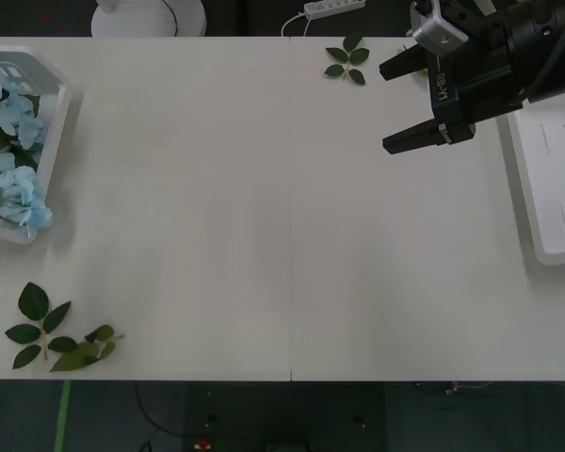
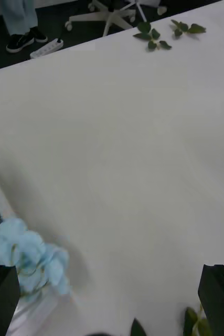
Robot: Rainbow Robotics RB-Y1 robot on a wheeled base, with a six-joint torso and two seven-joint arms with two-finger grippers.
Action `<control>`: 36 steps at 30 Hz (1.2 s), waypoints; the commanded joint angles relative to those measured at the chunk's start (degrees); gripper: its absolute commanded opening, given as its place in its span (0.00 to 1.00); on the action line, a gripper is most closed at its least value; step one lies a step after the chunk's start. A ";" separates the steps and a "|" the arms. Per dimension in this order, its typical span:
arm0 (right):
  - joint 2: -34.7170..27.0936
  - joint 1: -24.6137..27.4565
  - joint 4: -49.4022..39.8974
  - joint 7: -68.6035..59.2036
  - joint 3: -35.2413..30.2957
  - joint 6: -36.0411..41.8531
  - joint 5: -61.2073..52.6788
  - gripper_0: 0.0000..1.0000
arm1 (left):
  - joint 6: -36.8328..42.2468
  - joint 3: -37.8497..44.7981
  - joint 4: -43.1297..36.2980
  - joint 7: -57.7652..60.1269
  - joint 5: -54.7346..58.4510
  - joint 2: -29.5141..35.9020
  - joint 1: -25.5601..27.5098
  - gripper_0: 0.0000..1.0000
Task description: Place the red flowers into the right box and the blue flowers into the left box. If a person shows an open palm, hand one flower to the person first, then continue sorting.
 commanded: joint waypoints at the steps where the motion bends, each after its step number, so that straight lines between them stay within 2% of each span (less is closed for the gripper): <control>1: -1.90 -0.23 -0.19 1.63 -1.34 -0.52 0.18 1.00 | -2.56 -8.88 -4.37 2.80 -6.06 -5.44 -11.30 1.00; 4: -1.90 -0.23 -0.19 1.63 -1.34 -0.52 0.18 1.00 | -2.56 -11.34 -6.66 3.67 -9.14 -8.96 -14.56 1.00; 11: -1.90 -0.23 -0.19 1.63 -1.34 -0.52 0.18 1.00 | -2.21 -11.69 -13.34 5.61 -7.91 -17.75 -16.93 1.00; 19: -1.90 -0.23 -0.19 1.63 -1.34 -0.52 0.18 1.00 | 0.87 -10.99 -18.43 5.78 0.09 -18.36 -16.84 1.00; 22: -1.90 -0.23 -0.19 1.63 -1.34 -0.52 0.18 1.00 | 2.01 -10.99 -18.61 5.52 1.15 -17.13 -16.84 1.00; 36: -1.90 -0.23 -0.19 1.63 -1.34 -0.52 0.18 1.00 | -0.01 -13.80 -20.28 2.97 15.30 0.09 -17.10 1.00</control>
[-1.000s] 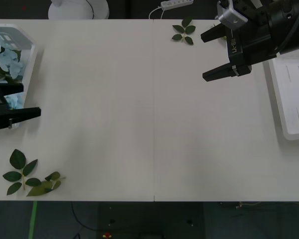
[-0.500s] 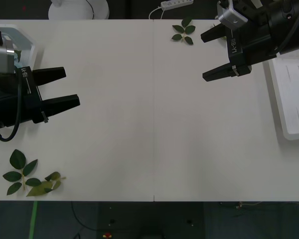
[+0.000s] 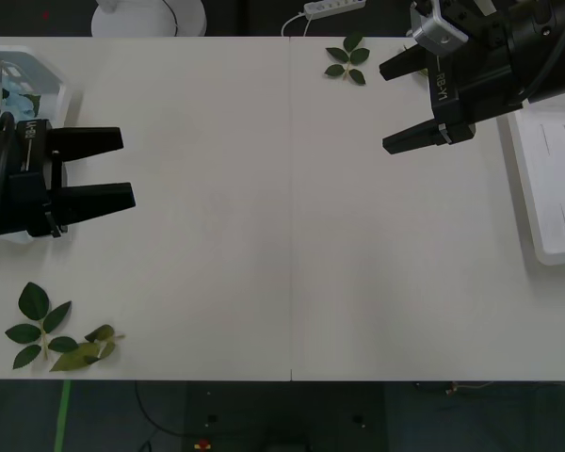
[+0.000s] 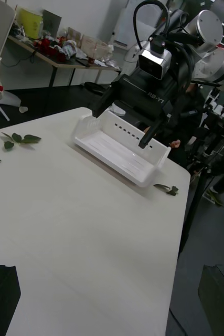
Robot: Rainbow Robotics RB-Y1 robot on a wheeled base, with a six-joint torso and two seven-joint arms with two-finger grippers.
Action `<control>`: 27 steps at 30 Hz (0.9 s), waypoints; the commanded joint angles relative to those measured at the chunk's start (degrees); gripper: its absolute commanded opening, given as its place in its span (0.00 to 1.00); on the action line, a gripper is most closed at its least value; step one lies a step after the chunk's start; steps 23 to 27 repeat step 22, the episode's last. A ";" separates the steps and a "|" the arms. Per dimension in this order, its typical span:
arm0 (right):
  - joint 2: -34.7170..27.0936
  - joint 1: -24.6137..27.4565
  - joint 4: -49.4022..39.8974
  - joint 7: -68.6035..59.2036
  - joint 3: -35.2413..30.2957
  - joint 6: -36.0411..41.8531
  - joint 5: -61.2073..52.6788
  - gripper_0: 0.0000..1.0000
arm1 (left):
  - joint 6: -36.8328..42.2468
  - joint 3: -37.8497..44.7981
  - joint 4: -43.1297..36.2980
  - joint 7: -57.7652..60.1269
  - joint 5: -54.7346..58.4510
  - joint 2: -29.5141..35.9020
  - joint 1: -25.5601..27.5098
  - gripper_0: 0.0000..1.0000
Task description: Place the red flowers into the right box and the blue flowers into the left box. If a person shows an open palm, hand one flower to the person first, then continue sorting.
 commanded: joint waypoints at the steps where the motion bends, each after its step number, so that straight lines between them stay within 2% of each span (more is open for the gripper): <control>1: -1.90 -0.23 -0.20 1.63 -1.34 -0.52 0.16 1.00 | -1.34 -0.65 -3.14 0.67 4.53 8.76 -1.89 1.00; 27: -1.90 -0.23 -0.20 1.63 -1.34 -0.52 0.16 1.00 | -1.34 -0.83 -2.17 -0.21 6.02 10.69 -0.92 1.00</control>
